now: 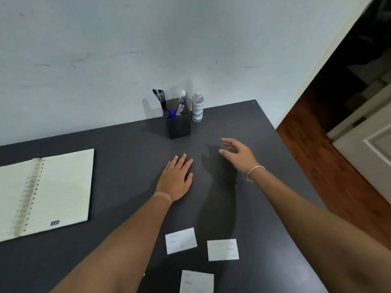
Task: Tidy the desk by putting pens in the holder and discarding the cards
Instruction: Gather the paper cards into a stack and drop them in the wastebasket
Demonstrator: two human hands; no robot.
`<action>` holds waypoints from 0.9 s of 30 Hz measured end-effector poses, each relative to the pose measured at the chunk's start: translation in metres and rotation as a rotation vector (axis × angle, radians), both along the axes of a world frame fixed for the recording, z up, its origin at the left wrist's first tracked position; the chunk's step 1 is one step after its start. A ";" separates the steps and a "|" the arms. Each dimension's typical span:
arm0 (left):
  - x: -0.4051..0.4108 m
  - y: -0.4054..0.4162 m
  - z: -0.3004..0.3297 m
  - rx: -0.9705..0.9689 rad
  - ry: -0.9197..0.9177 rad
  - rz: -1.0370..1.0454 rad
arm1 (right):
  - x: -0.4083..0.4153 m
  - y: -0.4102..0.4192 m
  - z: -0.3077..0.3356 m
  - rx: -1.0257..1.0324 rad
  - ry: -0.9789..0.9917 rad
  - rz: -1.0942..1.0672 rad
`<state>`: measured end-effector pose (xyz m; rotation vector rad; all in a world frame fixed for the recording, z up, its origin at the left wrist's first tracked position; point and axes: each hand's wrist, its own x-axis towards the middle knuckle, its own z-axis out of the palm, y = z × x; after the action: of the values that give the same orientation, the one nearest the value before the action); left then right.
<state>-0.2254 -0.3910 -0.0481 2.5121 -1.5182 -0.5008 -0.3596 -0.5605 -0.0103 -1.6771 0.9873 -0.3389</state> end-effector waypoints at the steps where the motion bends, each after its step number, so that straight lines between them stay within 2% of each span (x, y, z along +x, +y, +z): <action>1: -0.002 0.003 0.005 0.026 0.014 -0.002 | -0.004 0.008 0.001 0.002 -0.001 0.002; 7: -0.013 0.055 0.031 0.085 0.192 0.041 | -0.026 0.060 0.004 0.007 -0.016 0.013; 14: -0.017 0.139 0.049 0.063 0.193 0.156 | -0.047 0.130 0.012 -0.017 0.044 0.069; 20: -0.022 0.214 0.047 0.069 0.213 0.234 | -0.045 0.186 0.013 -0.209 0.189 0.246; 27: -0.031 0.270 0.037 0.115 0.094 0.151 | -0.048 0.237 0.008 -0.370 0.376 0.349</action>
<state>-0.2565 -0.1205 -0.0108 2.6217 -1.2897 -0.6894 -0.4079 -0.3233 -0.0020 -2.2670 0.9112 0.0351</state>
